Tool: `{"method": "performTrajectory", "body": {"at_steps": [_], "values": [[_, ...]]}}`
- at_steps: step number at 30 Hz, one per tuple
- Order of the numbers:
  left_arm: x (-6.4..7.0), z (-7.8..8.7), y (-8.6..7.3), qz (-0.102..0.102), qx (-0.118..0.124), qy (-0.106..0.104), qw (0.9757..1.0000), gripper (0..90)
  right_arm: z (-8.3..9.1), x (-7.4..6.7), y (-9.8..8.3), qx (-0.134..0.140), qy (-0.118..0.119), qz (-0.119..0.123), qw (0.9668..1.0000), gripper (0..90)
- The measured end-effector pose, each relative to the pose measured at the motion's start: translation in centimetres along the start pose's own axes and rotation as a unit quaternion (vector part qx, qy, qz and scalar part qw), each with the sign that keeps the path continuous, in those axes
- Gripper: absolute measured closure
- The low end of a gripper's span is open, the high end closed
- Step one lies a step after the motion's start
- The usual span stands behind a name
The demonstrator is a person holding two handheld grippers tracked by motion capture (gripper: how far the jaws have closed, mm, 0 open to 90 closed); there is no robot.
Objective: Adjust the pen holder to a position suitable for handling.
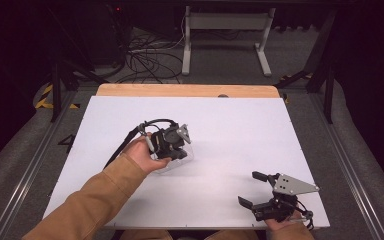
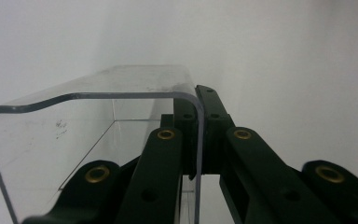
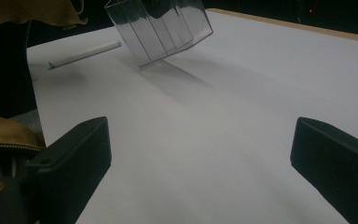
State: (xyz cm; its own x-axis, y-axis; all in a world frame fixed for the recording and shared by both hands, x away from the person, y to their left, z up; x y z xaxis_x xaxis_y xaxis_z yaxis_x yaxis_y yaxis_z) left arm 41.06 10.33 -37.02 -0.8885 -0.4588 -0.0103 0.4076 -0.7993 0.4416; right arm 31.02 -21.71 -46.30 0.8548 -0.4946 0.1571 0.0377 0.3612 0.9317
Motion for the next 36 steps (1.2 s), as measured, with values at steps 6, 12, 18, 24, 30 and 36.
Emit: {"method": "performTrajectory", "body": {"at_steps": [6, 12, 18, 24, 30, 36], "values": [[0.8, -1.1, 0.9, -0.012, -0.003, -0.010, 0.9999, 88.4, 0.2, 0.0, 0.0, 0.002, 0.000, 0.000, 1.0000, 5.3], [1.0, -1.9, 1.2, -0.003, 0.004, -0.014, 0.9999, 87.2, 0.2, 0.0, 0.0, 0.004, 0.002, -0.001, 1.0000, 5.3], [1.5, -2.9, 1.5, -0.005, 0.000, -0.021, 0.9998, 86.3, 0.2, 0.0, 0.0, 0.003, 0.002, -0.001, 1.0000, 5.3], [1.7, -3.7, 1.8, -0.010, -0.003, -0.024, 0.9997, 86.0, 0.2, 0.0, 0.0, 0.004, 0.004, -0.001, 1.0000, 5.3], [2.2, -4.2, 1.8, -0.015, -0.008, -0.028, 0.9995, 85.5, 0.2, 0.1, -0.1, 0.005, 0.004, -0.001, 1.0000, 5.3], [2.1, -4.5, 1.9, -0.022, -0.013, -0.032, 0.9992, 84.8, 0.2, 0.0, -0.1, 0.005, 0.005, -0.001, 1.0000, 5.3]]}}
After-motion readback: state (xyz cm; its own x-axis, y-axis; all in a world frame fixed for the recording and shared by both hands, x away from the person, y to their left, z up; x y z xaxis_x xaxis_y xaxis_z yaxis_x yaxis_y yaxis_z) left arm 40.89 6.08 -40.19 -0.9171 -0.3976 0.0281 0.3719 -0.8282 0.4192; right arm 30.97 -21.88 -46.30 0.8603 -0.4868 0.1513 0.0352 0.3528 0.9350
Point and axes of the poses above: each handheld gripper's, and its own axes: z roughly backward along the jaws, y roughly out of its top, x roughly to its right, the point moved 1 cm from there along -z, roughly forward along the jaws, and after that the axes turned 12 degrees about z, right-handed, at the moved point
